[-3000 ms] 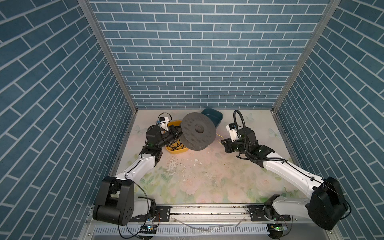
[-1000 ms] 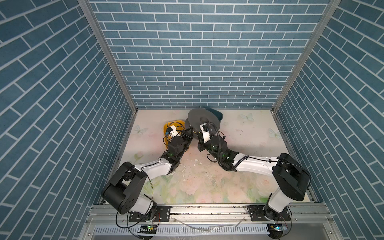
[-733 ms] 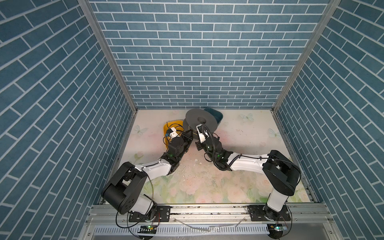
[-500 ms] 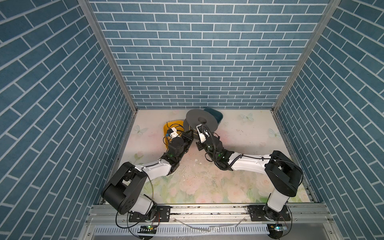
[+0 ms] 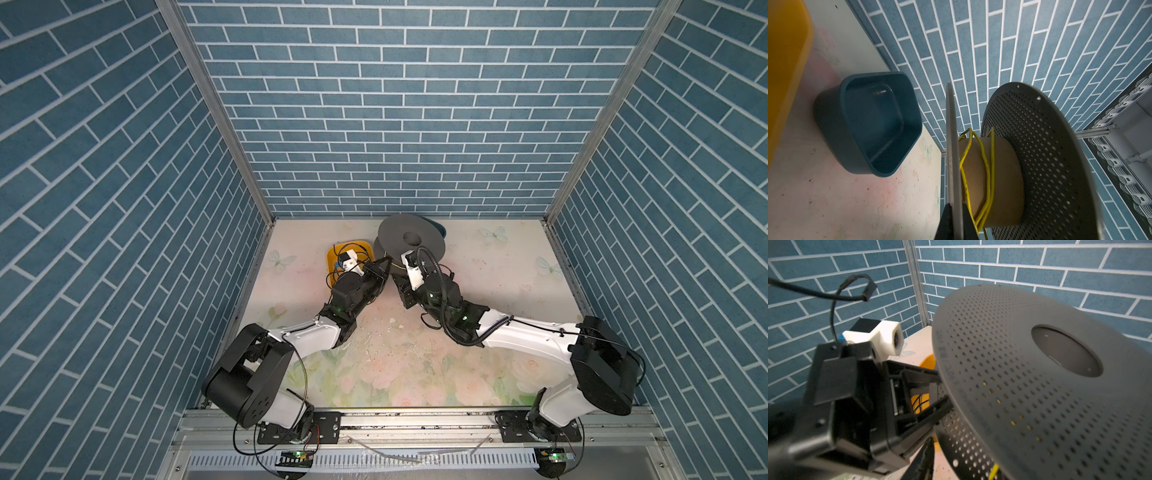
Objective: Wrap the cables
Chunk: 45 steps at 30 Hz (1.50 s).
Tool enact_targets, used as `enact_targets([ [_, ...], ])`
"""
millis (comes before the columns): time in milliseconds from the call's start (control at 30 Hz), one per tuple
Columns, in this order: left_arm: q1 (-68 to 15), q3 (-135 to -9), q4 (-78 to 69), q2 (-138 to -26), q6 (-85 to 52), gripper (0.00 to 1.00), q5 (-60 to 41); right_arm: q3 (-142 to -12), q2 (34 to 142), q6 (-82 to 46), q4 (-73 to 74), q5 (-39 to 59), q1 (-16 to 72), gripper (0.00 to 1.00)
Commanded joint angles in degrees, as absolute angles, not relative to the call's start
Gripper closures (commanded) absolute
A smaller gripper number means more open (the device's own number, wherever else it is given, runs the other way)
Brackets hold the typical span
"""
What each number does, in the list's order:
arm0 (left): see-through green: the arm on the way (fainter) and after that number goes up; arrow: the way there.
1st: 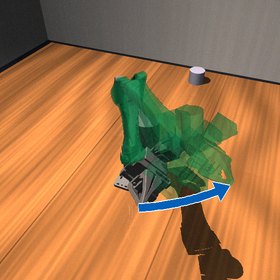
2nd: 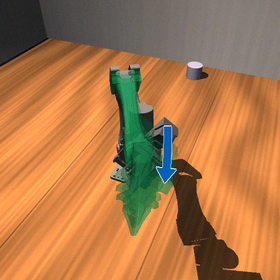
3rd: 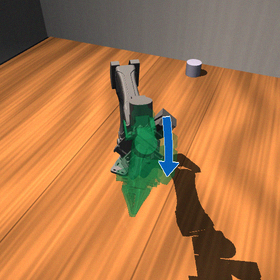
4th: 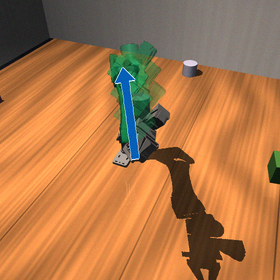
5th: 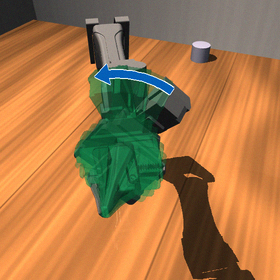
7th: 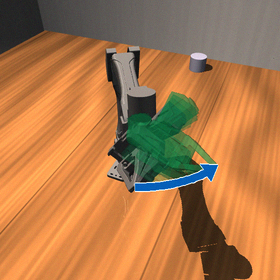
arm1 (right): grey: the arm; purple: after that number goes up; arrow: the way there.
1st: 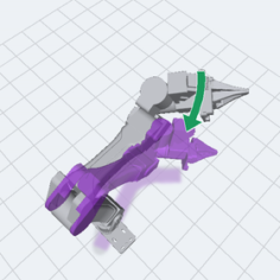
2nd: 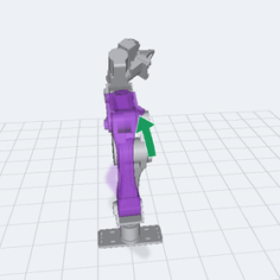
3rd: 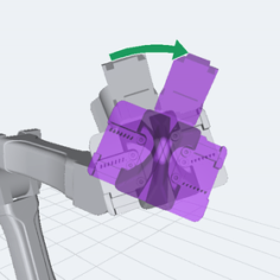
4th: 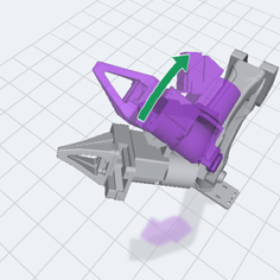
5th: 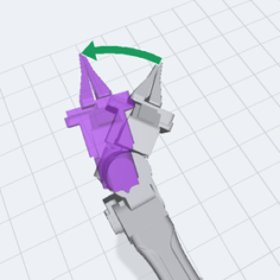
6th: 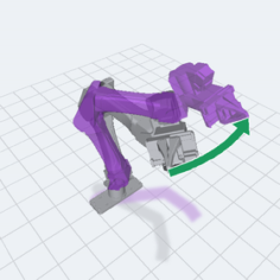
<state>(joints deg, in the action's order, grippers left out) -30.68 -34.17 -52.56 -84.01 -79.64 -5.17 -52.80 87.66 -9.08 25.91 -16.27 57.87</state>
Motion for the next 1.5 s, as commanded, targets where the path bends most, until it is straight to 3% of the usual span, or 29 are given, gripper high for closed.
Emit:
enact_targets([
  [0,-30.00,-35.86,-56.99,-83.83,-77.88,1.00,-10.13,-50.08,83.90,-10.80,25.35,-14.32,58.17,0.42],
  [67,-29.57,-35.78,-57.19,-84.08,-78.12,1.00,-10.83,-49.16,82.75,-10.60,24.24,-14.71,58.18,0.33],
  [233,-28.10,-36.46,-57.73,-85.36,-78.31,1.00,-14.71,-45.44,79.30,-9.79,24.60,-10.88,58.10,0.30],
  [500,-25.69,-36.96,-56.70,-86.04,-78.62,1.00,-20.26,-40.38,72.02,-7.61,21.07,-10.19,58.18,0.29],
  [800,-23.91,-37.79,-55.58,-86.13,-78.48,1.00,-23.71,-38.50,66.23,-6.21,14.68,-2.20,58.18,0.26],
  [1233,-20.31,-37.96,-55.02,-85.42,-78.22,1.00,-29.91,-34.49,56.12,-8.76,4.16,-1.33,57.87,0.27],
  [1467,-17.86,-39.33,-55.62,-86.72,-77.92,1.00,-36.17,-31.28,49.16,-11.34,-0.62,1.49,53.29,0.28],
])
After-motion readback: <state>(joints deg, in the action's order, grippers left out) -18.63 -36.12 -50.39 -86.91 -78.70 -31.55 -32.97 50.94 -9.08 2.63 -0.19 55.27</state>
